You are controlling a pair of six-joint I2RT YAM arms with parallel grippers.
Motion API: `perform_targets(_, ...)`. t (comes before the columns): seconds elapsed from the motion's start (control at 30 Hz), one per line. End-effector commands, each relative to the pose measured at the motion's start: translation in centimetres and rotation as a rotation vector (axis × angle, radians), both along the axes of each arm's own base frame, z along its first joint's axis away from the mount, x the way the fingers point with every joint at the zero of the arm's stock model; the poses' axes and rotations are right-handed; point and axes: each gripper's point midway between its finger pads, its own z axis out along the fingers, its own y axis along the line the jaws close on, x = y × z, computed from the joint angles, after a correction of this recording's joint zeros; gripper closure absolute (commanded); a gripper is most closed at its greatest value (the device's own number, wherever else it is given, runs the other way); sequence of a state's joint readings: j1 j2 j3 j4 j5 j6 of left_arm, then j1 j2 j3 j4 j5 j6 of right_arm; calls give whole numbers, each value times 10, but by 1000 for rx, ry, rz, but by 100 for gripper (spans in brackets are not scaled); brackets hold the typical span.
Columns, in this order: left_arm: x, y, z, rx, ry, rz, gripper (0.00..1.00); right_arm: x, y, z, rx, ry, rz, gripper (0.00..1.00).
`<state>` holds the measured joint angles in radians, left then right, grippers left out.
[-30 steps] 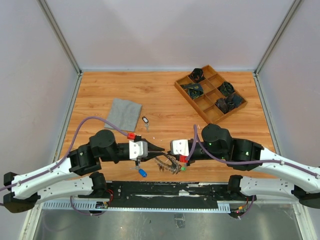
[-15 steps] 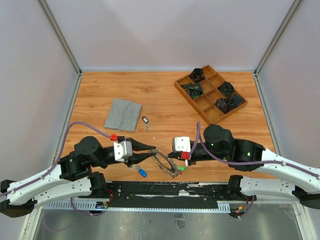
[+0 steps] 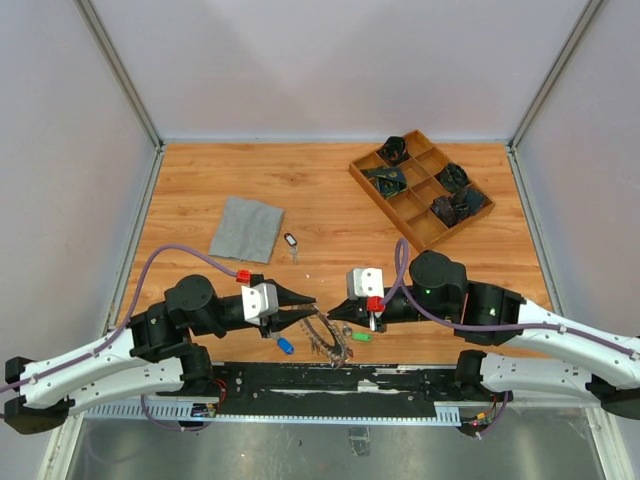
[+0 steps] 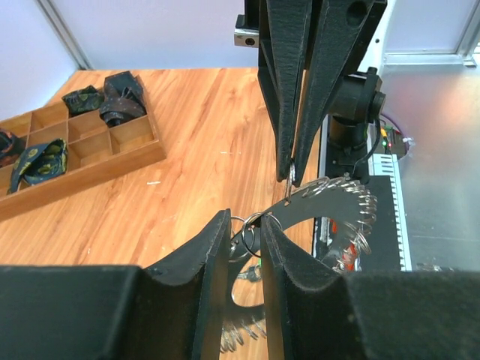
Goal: Put the keys on the keyring
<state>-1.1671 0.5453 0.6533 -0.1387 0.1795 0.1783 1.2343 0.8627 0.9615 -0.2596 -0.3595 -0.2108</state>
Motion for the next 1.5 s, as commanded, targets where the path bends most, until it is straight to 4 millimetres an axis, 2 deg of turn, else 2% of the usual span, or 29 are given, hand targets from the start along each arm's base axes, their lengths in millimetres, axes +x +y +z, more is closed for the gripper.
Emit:
perform_targets(0.0, 2, -5, 5, -18, -22, -3, 72, -7, 10, 29, 115, -2, 40, 99)
perform_targets(0.33, 5, -9, -1, -9, -34, 1, 73, 1, 13, 7, 28, -37, 24, 99)
perform_targets(0.57, 21, -1, -16, 15, -8, 104, 75, 17, 6, -28, -76, -67, -50, 99)
perform_targets(0.73, 17, 4, -22, -17, 28, 108, 77, 25, 7, -45, -91, -73, -91, 99)
perform_targets(1.03, 7, 9, -24, -113, 109, 87, 88, 34, 6, -62, -110, -65, -149, 99)
perform_targets(1.3, -1, -5, -68, -61, 215, 44, 93, 35, 0, -81, -145, -50, -170, 99)
perform_targets(1.47, -2, -9, -85, -56, 264, 44, 93, 34, -3, -90, -166, -40, -168, 99)
